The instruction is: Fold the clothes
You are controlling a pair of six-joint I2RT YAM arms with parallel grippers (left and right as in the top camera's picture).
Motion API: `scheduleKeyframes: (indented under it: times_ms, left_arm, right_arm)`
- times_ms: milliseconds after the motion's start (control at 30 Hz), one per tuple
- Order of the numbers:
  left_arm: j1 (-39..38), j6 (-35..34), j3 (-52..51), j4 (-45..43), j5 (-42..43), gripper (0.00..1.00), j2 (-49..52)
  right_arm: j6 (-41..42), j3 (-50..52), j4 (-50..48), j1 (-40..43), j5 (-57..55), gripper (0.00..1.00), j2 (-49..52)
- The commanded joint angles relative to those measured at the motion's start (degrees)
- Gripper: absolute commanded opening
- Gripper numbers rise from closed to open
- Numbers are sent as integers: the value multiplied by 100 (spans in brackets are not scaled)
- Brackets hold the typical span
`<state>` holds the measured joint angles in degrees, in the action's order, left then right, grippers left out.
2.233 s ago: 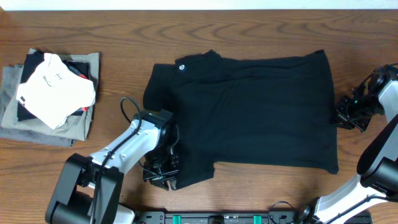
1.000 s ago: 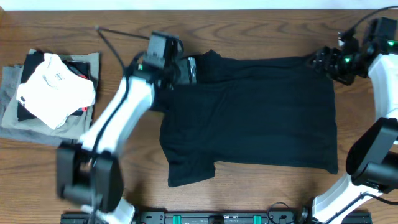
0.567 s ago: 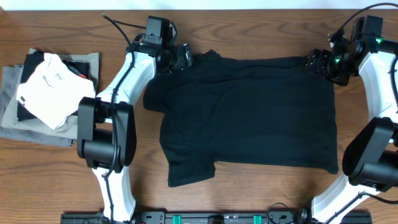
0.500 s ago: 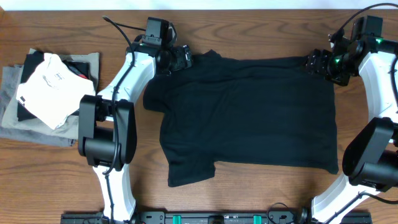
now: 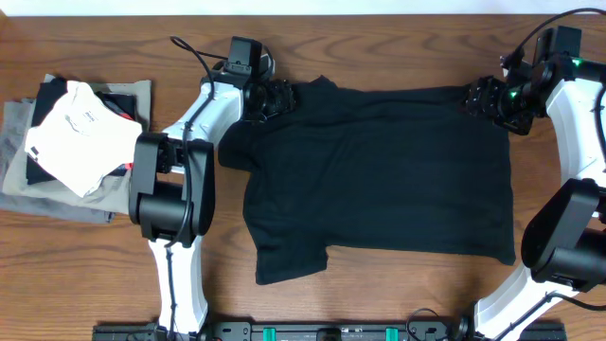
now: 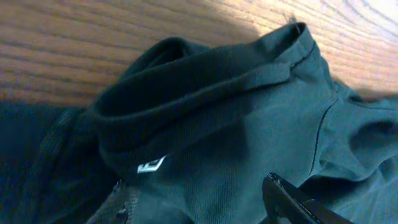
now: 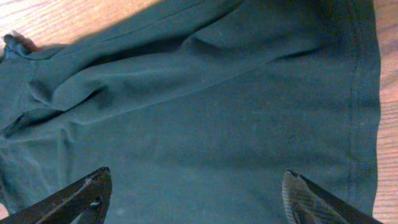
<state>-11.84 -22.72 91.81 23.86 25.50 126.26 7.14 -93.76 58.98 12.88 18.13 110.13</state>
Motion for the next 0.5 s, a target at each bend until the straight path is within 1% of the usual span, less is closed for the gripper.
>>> scheduleKeyframes:
  times_ms: [0, 67, 133, 167, 300, 367, 400, 467]
  left_arm:
    - [-48, -31, 118, -61, 114, 62, 101]
    - [-63, -28, 118, -101, 114, 52, 111]
    - [-85, -28, 118, -162, 114, 37, 118]
    - [-90, -28, 118, -203, 111, 33, 122]
    - [-111, -28, 118, -487, 114, 21, 127]
    - [-111, -28, 118, -673, 114, 19, 127]
    - [-111, -28, 118, -787, 114, 13, 127]
    - [-111, -31, 118, -977, 118, 9, 127]
  right_arm:
    - [50, -105, 17, -22, -39, 85, 13]
    - [52, -105, 13, -22, -87, 85, 13]
    - [52, -103, 15, -22, -195, 85, 13]
    - [52, -94, 15, -22, -234, 85, 13]
    - [50, -15, -9, -22, -264, 85, 13]
    - [50, 52, -33, -22, -358, 84, 15]
    - [52, 101, -50, -22, -415, 84, 15]
    - [52, 208, -90, -22, -516, 84, 15]
